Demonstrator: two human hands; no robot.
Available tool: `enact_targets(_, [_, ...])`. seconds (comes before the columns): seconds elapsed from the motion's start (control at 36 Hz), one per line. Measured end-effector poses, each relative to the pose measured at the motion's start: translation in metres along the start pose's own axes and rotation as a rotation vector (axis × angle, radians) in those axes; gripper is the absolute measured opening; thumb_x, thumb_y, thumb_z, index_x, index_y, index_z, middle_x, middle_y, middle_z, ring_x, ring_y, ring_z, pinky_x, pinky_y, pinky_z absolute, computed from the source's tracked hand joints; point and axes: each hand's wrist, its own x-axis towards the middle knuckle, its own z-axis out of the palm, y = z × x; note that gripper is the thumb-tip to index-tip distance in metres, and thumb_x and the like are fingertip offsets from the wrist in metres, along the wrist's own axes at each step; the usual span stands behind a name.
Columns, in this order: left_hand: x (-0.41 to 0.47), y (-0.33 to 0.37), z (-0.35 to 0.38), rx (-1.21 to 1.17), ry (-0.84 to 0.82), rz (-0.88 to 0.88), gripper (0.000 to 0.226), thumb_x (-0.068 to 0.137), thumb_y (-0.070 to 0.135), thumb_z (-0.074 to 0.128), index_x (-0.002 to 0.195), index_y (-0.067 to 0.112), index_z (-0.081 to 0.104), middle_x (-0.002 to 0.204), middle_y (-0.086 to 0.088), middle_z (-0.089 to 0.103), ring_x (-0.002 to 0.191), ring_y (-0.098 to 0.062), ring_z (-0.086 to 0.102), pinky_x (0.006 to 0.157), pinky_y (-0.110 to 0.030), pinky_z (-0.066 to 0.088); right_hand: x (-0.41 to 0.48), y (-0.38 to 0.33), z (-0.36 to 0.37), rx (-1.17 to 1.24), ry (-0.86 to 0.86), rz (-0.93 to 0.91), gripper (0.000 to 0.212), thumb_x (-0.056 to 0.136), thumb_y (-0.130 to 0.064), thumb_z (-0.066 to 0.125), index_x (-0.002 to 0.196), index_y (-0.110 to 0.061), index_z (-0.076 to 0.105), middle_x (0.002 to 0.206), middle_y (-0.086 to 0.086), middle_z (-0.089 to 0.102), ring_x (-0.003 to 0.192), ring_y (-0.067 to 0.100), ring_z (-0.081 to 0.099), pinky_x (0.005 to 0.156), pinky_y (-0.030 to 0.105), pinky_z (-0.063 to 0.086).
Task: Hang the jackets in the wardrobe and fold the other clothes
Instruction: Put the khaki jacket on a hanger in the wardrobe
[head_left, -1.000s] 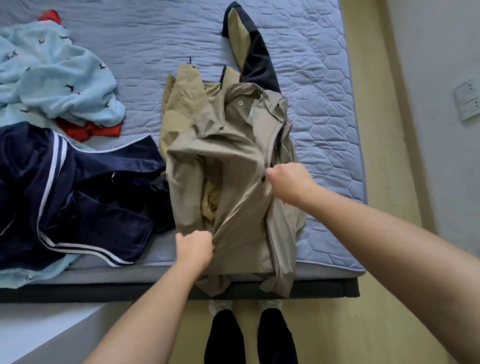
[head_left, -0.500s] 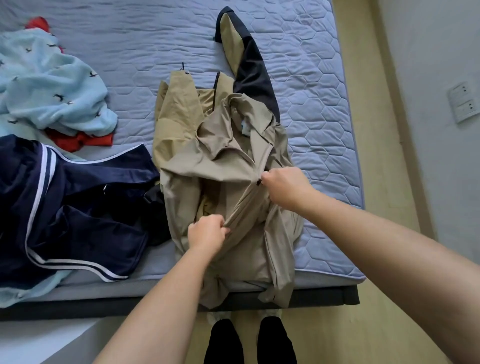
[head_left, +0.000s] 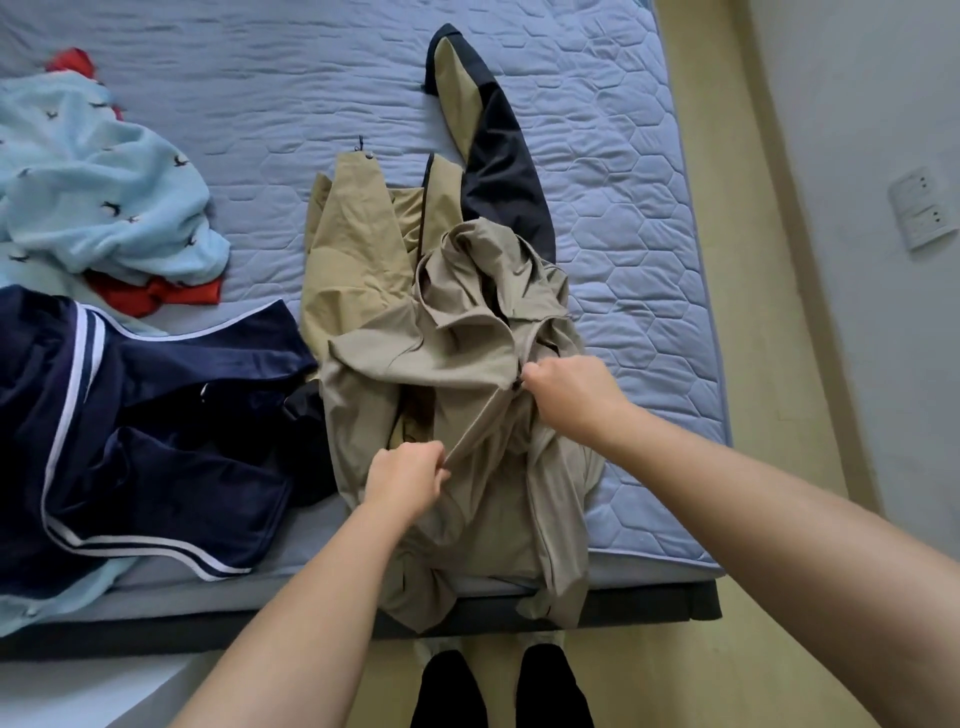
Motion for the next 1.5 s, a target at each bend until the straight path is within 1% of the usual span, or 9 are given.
enact_targets(0.25, [0.058, 0.035, -0.067, -0.852, 0.054, -0.367, 0.035, 0.079, 0.045, 0.05, 0.085, 0.012, 0.061, 0.091, -0.014, 0.067, 0.088, -0.032, 0.064, 0.09, -0.043, 0.05, -0.018, -0.022, 0.009, 0.134, 0.048, -0.107, 0.014, 0.089, -0.004, 0.046, 0.095, -0.004, 0.058, 0.092, 0.014, 0.063, 0.082, 0.036, 0.064, 0.057, 0.036, 0.03])
enact_targets(0.36, [0.07, 0.056, -0.077, -0.792, -0.163, -0.43, 0.051, 0.076, 0.058, 0.06, 0.083, 0.008, 0.057, 0.069, -0.01, 0.059, 0.059, -0.025, 0.058, 0.067, -0.029, 0.051, -0.032, -0.036, 0.0, 0.138, 0.255, -0.221, 0.023, 0.055, 0.002, 0.08, 0.066, -0.005, 0.061, 0.055, 0.008, 0.058, 0.041, 0.027, 0.058, 0.035, 0.023, 0.03])
enact_targets(0.5, [0.071, 0.054, -0.056, -0.822, -0.256, -0.581, 0.014, 0.088, 0.007, 0.047, 0.075, 0.005, 0.046, 0.042, -0.006, 0.048, 0.032, -0.016, 0.039, 0.038, -0.019, 0.037, -0.044, -0.042, 0.011, 0.108, 0.337, -0.235, 0.029, 0.047, -0.004, 0.086, 0.058, -0.011, 0.06, 0.049, 0.001, 0.054, 0.036, 0.02, 0.053, 0.03, 0.02, 0.03])
enact_targets(0.64, [0.068, 0.052, -0.046, -1.428, -0.071, -0.603, 0.023, 0.09, -0.01, 0.042, 0.078, 0.009, 0.045, 0.071, -0.01, 0.048, 0.059, -0.019, 0.048, 0.045, -0.027, 0.046, -0.049, -0.041, 0.029, 0.137, 0.03, -0.152, 0.006, 0.087, -0.015, 0.061, 0.086, -0.009, 0.062, 0.082, 0.008, 0.065, 0.073, 0.028, 0.065, 0.053, 0.031, 0.042])
enact_targets(0.78, [0.044, 0.051, -0.051, -1.852, -0.07, -0.555, 0.029, 0.09, -0.013, 0.028, 0.079, 0.006, 0.048, 0.069, -0.01, 0.052, 0.058, -0.02, 0.054, 0.054, -0.03, 0.051, -0.027, -0.041, 0.036, 0.896, -0.199, 0.474, 0.05, 0.095, -0.05, 0.043, 0.058, -0.017, 0.045, 0.06, -0.004, 0.052, 0.072, 0.023, 0.053, 0.055, 0.031, 0.034])
enact_targets(0.86, [0.025, 0.044, -0.05, -1.962, -0.099, -0.538, 0.029, 0.089, -0.008, 0.026, 0.075, 0.005, 0.049, 0.069, -0.011, 0.051, 0.062, -0.021, 0.052, 0.068, -0.037, 0.05, 0.008, -0.036, 0.033, 1.347, -0.25, 0.81, 0.035, 0.091, -0.052, 0.051, 0.073, -0.022, 0.054, 0.071, -0.004, 0.054, 0.066, 0.017, 0.05, 0.052, 0.026, 0.033])
enact_targets(1.08, [0.002, 0.022, -0.038, -2.08, -0.071, -0.461, 0.028, 0.101, 0.025, 0.042, 0.105, 0.005, 0.062, 0.083, -0.008, 0.073, 0.066, -0.018, 0.07, 0.061, -0.035, 0.06, 0.048, -0.045, 0.046, 1.995, -0.224, 1.216, 0.021, 0.097, -0.01, 0.042, 0.077, -0.013, 0.046, 0.069, 0.001, 0.046, 0.053, 0.009, 0.046, 0.044, 0.019, 0.041])
enact_targets(1.25, [-0.023, 0.009, -0.048, -2.278, 0.198, -0.494, 0.031, 0.1, 0.013, 0.044, 0.129, 0.006, 0.052, 0.114, -0.016, 0.065, 0.103, -0.029, 0.064, 0.076, -0.04, 0.055, 0.014, -0.04, 0.016, 2.64, 0.345, 1.158, 0.036, 0.069, 0.008, 0.03, 0.087, 0.002, 0.06, 0.092, 0.017, 0.061, 0.109, 0.032, 0.055, 0.106, 0.043, 0.039])
enact_targets(1.5, [-0.144, 0.014, -0.16, -2.371, 0.222, -0.247, 0.021, 0.094, 0.021, 0.049, 0.101, 0.009, 0.065, 0.092, -0.008, 0.07, 0.083, -0.019, 0.065, 0.082, -0.029, 0.051, -0.078, -0.076, -0.139, 2.641, 0.305, 0.691, 0.032, 0.099, -0.025, 0.038, 0.087, -0.008, 0.062, 0.076, 0.008, 0.072, 0.069, 0.019, 0.071, 0.068, 0.03, 0.057])
